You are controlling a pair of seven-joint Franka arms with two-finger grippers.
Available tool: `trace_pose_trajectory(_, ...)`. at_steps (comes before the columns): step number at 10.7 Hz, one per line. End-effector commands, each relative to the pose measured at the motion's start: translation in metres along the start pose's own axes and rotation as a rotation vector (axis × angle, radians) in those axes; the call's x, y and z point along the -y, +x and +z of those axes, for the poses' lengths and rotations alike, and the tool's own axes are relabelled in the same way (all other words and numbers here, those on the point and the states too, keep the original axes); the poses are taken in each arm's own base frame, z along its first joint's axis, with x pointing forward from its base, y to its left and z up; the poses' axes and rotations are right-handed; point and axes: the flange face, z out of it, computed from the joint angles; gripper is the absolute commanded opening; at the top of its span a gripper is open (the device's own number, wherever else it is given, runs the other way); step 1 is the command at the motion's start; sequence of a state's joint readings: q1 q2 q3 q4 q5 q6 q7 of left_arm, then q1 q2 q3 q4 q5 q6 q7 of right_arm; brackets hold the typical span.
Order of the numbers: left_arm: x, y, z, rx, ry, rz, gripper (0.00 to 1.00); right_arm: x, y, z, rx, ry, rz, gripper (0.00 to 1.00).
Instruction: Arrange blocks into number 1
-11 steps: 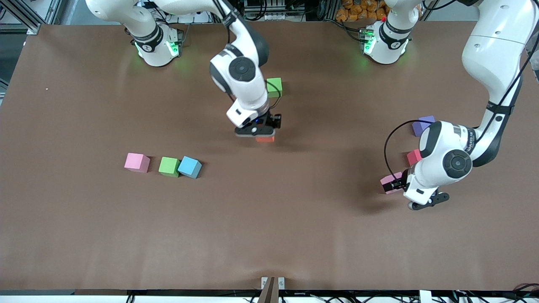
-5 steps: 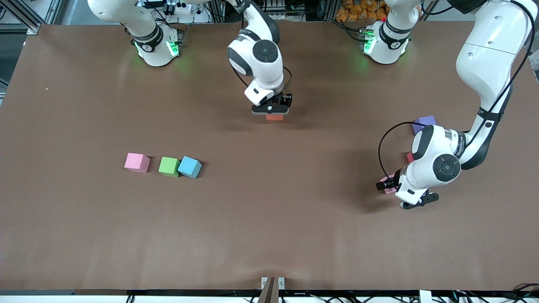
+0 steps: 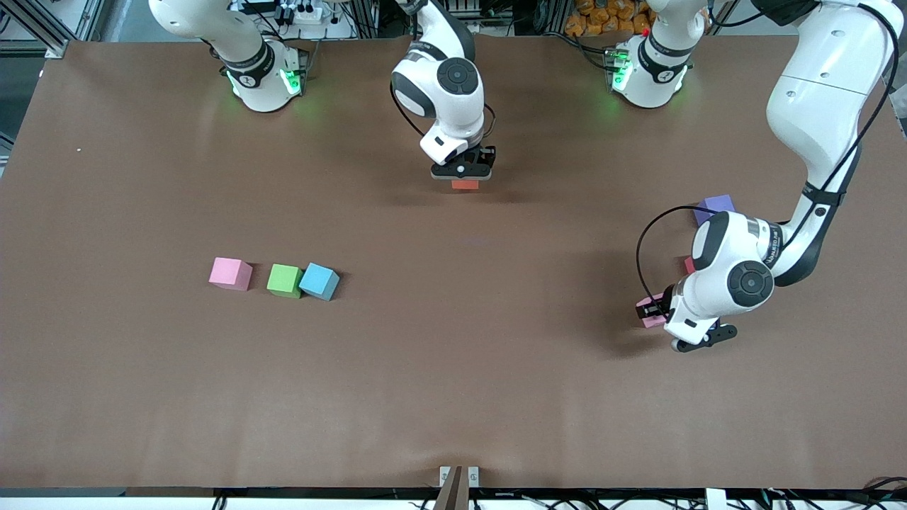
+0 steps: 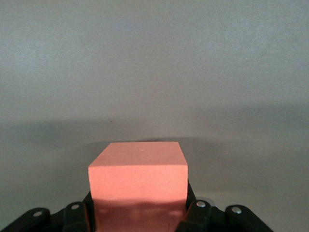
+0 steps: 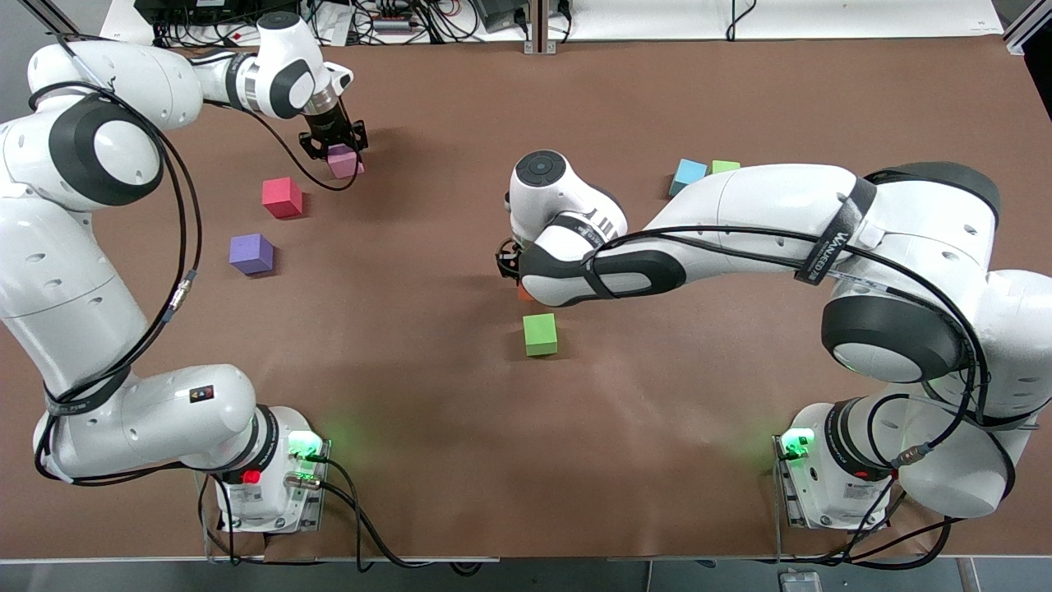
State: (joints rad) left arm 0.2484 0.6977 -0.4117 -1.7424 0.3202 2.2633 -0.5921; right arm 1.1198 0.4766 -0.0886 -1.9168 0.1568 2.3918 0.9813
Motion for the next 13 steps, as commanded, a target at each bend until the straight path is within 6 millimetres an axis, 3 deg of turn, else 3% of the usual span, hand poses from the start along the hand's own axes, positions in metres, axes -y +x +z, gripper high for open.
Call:
trace_pose_trajectory(1, 0.0, 0.003, -0.002, -0.018, 0.008, 0.008, 0.0, -0.003, -0.005, 0.011, -0.002, 0.008, 0.019, 0.63)
trace_pose_trajectory(3, -0.004, 0.002, -0.005, -0.023, 0.006, -0.002, 0.0, 0.0, -0.013, 0.016, 0.0, 0.003, 0.003, 0.63)
trace_pose_trajectory(5, -0.023, -0.006, -0.008, -0.025, 0.003, -0.006, 0.0, 0.003, -0.025, 0.02, 0.01, -0.001, -0.014, 0.63)
trace_pose_trajectory(13, -0.149, -0.081, -0.011, -0.044, 0.012, -0.081, 0.0, -0.002, -0.04, 0.032, 0.025, -0.018, -0.031, 0.64)
